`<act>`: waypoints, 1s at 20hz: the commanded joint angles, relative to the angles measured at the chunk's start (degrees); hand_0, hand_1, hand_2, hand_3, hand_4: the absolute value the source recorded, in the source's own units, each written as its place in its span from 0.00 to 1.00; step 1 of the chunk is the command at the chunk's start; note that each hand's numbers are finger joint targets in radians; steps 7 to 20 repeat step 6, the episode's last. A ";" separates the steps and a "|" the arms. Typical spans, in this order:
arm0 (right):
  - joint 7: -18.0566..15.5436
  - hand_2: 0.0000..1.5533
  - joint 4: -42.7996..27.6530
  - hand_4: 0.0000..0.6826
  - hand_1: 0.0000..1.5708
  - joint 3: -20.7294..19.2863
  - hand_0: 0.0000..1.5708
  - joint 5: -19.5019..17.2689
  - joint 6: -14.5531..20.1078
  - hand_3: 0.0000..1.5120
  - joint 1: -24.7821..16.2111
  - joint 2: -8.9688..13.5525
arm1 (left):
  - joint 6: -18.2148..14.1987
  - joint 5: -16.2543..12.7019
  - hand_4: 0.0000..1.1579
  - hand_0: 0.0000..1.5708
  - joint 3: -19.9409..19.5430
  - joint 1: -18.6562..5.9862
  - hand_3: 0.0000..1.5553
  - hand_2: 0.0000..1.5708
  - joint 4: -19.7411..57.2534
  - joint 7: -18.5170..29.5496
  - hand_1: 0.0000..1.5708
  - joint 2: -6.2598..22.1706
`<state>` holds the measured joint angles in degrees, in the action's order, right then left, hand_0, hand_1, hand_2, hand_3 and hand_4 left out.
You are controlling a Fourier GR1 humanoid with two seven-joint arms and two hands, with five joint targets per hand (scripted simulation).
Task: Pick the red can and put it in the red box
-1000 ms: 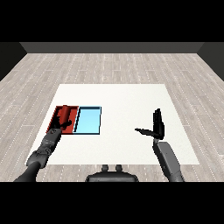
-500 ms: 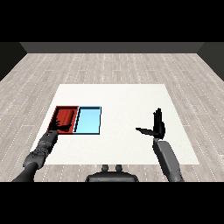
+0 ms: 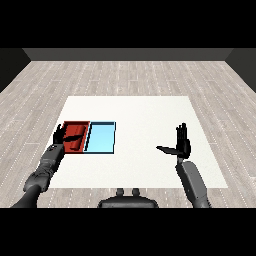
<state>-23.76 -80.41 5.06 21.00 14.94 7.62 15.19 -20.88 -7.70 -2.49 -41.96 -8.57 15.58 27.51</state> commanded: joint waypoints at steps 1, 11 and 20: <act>-3.47 0.00 -1.64 0.00 0.00 -0.46 0.00 0.97 -2.67 0.00 -3.22 -0.22 | 5.84 -4.64 0.00 0.87 -4.42 -0.05 0.00 0.79 -6.02 8.39 0.87 -0.51; -2.09 0.00 -3.00 0.00 0.00 2.64 0.00 -1.45 -2.53 0.00 -1.11 -0.89 | 13.52 -6.94 0.00 0.00 -4.56 4.84 0.00 0.00 -15.49 17.47 0.00 -4.32; -2.09 0.00 -3.00 0.00 0.00 2.64 0.00 -1.45 -2.53 0.00 -1.11 -0.89 | 13.52 -6.94 0.00 0.00 -4.56 4.84 0.00 0.00 -15.49 17.47 0.00 -4.32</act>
